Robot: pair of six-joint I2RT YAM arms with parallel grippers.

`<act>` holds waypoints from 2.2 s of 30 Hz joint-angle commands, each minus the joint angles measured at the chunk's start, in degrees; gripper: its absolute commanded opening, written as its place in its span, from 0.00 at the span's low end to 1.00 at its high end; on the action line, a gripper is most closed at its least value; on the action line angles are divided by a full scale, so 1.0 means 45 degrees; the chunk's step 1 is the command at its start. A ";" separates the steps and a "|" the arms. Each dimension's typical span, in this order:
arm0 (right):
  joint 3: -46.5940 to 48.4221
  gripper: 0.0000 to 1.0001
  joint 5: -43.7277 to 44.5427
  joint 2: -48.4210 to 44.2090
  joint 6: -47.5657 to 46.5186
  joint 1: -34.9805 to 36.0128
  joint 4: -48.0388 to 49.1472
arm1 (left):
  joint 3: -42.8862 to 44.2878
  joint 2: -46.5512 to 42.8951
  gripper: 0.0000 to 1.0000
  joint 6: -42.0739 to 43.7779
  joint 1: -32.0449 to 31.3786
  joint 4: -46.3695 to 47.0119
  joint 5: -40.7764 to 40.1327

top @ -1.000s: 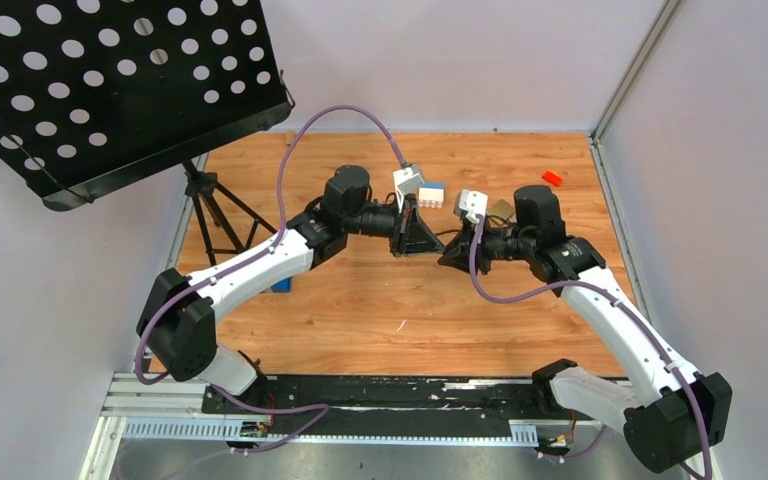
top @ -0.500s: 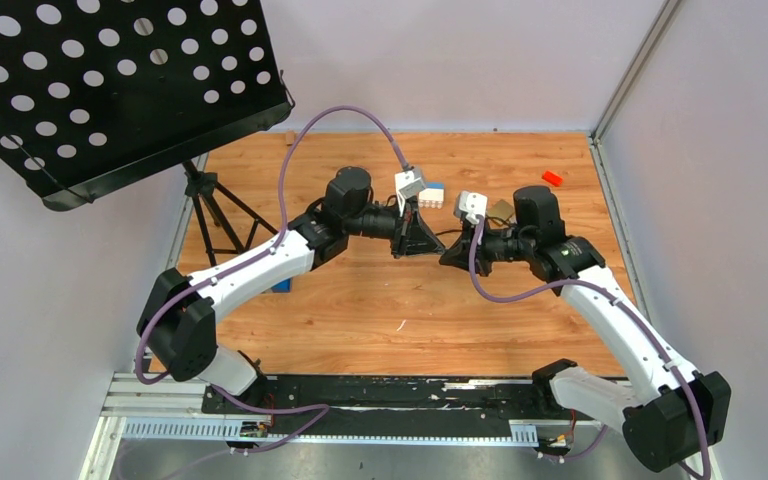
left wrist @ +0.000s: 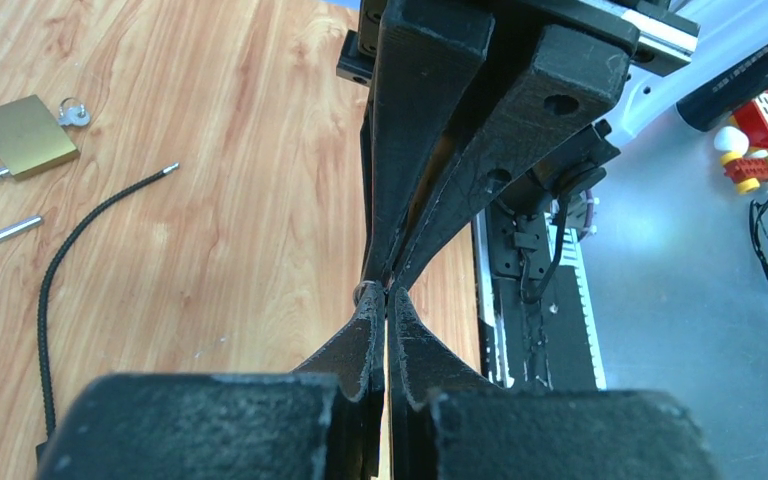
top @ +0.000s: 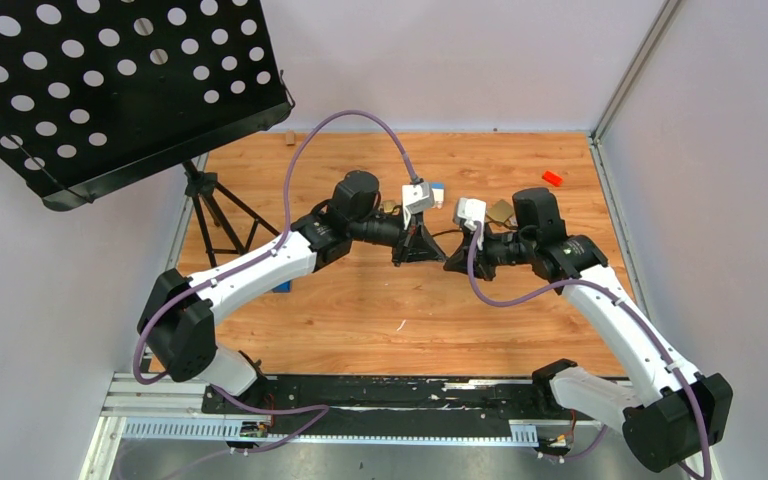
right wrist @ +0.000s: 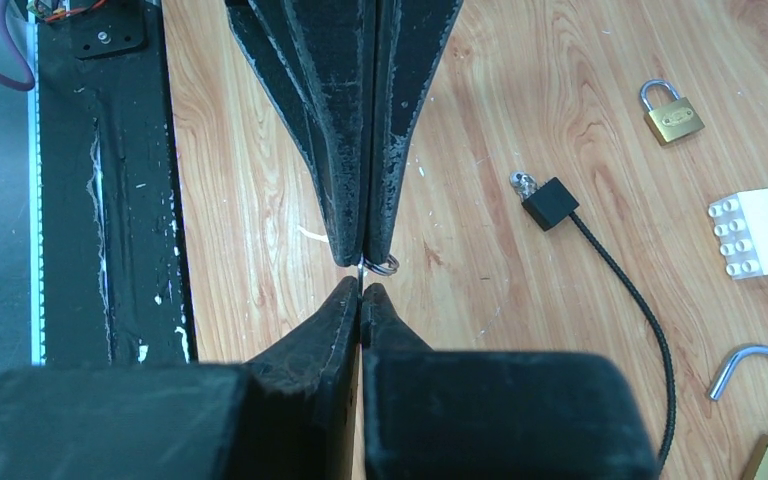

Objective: Unlock with the key

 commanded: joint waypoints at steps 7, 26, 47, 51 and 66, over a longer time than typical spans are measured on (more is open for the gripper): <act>0.1062 0.00 -0.0182 0.0089 -0.0813 -0.0226 -0.0238 | -0.0040 -0.0315 0.00 0.1031 0.0082 -0.1623 -0.0491; 0.0605 0.00 -0.0398 0.0250 -0.1136 -0.0206 -0.0509 | 0.1528 -0.0361 0.66 0.2254 0.0045 -0.2560 -0.0346; 0.0175 0.00 -0.0489 0.0138 -0.0964 -0.0218 -0.0188 | 0.2827 0.1477 0.44 0.0763 -0.0318 -0.2193 0.0072; 0.0125 0.00 -0.0450 0.0064 -0.0852 -0.0206 -0.0032 | 0.2709 0.1490 0.39 0.0922 -0.0338 -0.2294 0.0206; 0.0170 0.00 -0.0384 0.0130 -0.0594 -0.0216 0.0065 | 0.2647 0.1531 0.28 0.1629 -0.0377 -0.2886 0.0610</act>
